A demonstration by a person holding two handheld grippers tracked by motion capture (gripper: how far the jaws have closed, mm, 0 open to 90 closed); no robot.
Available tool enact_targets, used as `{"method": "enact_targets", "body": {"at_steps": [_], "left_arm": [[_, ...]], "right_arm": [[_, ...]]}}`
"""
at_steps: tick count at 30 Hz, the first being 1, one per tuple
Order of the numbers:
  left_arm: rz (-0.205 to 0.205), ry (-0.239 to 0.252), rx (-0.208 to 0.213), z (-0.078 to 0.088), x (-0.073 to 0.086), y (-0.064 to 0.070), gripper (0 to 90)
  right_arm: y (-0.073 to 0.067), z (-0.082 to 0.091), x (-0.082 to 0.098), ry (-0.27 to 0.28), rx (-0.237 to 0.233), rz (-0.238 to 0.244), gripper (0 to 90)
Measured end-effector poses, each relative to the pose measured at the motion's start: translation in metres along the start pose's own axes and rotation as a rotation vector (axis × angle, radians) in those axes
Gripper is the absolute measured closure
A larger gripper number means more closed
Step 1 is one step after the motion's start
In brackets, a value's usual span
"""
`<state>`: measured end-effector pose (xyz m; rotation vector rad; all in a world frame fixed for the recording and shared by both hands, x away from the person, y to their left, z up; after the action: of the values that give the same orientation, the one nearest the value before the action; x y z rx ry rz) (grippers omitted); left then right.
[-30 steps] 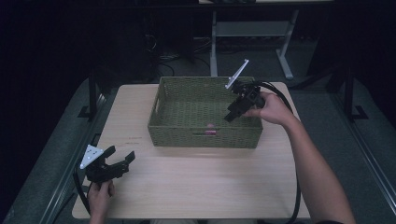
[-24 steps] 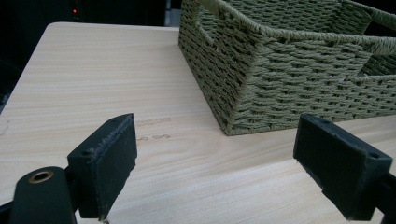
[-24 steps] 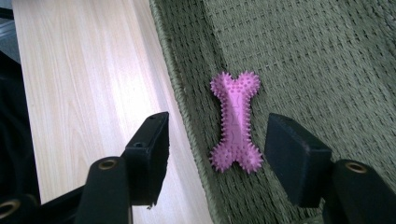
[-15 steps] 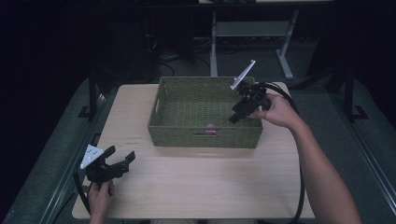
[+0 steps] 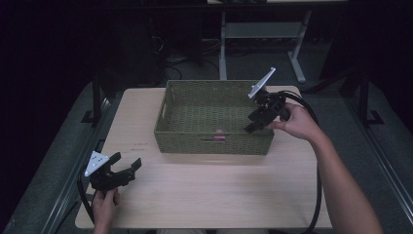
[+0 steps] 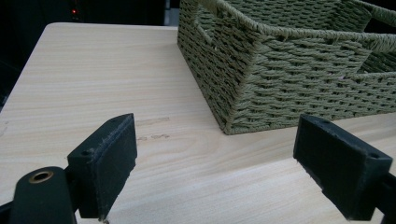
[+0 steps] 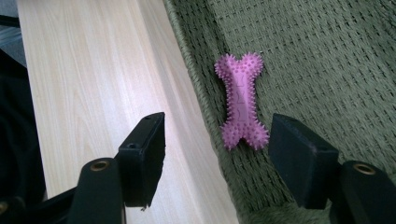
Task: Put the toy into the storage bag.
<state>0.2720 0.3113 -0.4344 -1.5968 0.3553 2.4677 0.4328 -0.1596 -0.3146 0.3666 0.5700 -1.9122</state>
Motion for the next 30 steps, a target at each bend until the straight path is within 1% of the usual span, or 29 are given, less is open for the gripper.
{"method": "enact_targets", "body": {"at_steps": [2, 8, 12, 15, 17, 23, 30], "left_arm": [[0.001, 0.000, 0.001, 0.000, 0.000, 0.000, 13.0], [-0.001, -0.003, -0.001, 0.000, 0.000, 0.000, 13.0], [0.004, 0.002, -0.003, 0.001, 0.000, 0.000, 13.0], [0.002, 0.001, -0.004, 0.001, 0.000, 0.000, 13.0], [0.000, 0.000, -0.003, 0.001, 0.000, 0.000, 13.0], [0.000, -0.001, -0.001, 0.000, 0.000, 0.000, 13.0], [0.001, 0.000, -0.003, 0.001, 0.000, 0.000, 13.0]], "right_arm": [[-0.001, 0.001, 0.003, -0.005, 0.007, 0.002, 35.6], [-0.006, 0.003, 0.012, 0.010, 0.012, 0.000, 35.1], [-0.009, 0.001, 0.020, -0.002, 0.016, -0.003, 34.9], [-0.011, -0.001, 0.025, 0.008, 0.011, -0.006, 34.9], [-0.012, -0.002, 0.029, 0.001, 0.016, -0.008, 34.7], [-0.016, -0.003, 0.039, 0.013, 0.017, -0.008, 34.7], [-0.017, -0.002, 0.049, 0.029, 0.013, -0.023, 34.4]]}}
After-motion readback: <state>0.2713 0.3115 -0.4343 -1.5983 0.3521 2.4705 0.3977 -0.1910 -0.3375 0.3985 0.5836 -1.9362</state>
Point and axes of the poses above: each handheld gripper's, and its own axes: z roughly backward along the jaws, x roughly out of its underside, y roughly to its right, the point moved 1 cm from there along -z, roughly forward along the jaws, and after that the axes turned 5 degrees about -x, right-handed, at the moved point
